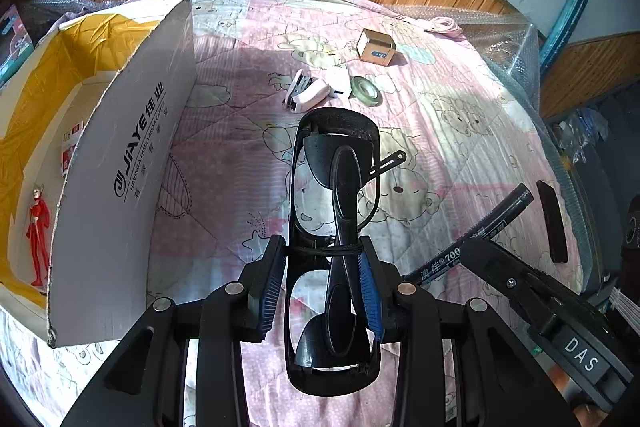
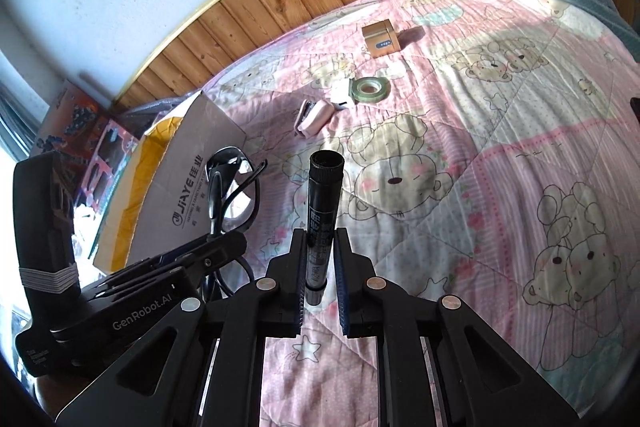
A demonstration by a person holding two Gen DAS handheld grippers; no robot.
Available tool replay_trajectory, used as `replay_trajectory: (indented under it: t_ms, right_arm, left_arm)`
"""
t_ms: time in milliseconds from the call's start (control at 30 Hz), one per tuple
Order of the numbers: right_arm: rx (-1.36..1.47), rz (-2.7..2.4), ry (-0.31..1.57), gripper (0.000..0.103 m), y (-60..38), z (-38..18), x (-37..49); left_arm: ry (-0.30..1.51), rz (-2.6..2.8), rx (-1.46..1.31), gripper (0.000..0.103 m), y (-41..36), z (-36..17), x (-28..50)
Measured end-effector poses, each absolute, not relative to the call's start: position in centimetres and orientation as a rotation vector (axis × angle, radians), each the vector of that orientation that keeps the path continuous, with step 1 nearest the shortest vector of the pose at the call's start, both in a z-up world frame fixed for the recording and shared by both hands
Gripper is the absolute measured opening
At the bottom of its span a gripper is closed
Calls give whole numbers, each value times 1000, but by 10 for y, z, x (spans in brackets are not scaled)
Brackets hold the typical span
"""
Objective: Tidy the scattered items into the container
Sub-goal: 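Lift and carry the marker and glasses over the white box with both tools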
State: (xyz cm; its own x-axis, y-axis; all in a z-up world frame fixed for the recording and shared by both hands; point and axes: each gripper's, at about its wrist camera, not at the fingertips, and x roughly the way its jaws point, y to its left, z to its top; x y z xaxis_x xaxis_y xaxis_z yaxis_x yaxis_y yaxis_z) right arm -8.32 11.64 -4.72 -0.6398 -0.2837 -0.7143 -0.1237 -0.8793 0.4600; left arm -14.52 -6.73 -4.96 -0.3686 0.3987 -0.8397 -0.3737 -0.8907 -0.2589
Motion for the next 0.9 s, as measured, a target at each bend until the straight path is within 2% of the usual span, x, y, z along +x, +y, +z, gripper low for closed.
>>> replay_trajectory:
  t_ms: [900]
  right_arm:
    - [1217, -2716, -671, 13, 82, -24, -35]
  left_arm:
    - [-27, 2298, -1241, 37, -97, -10, -92]
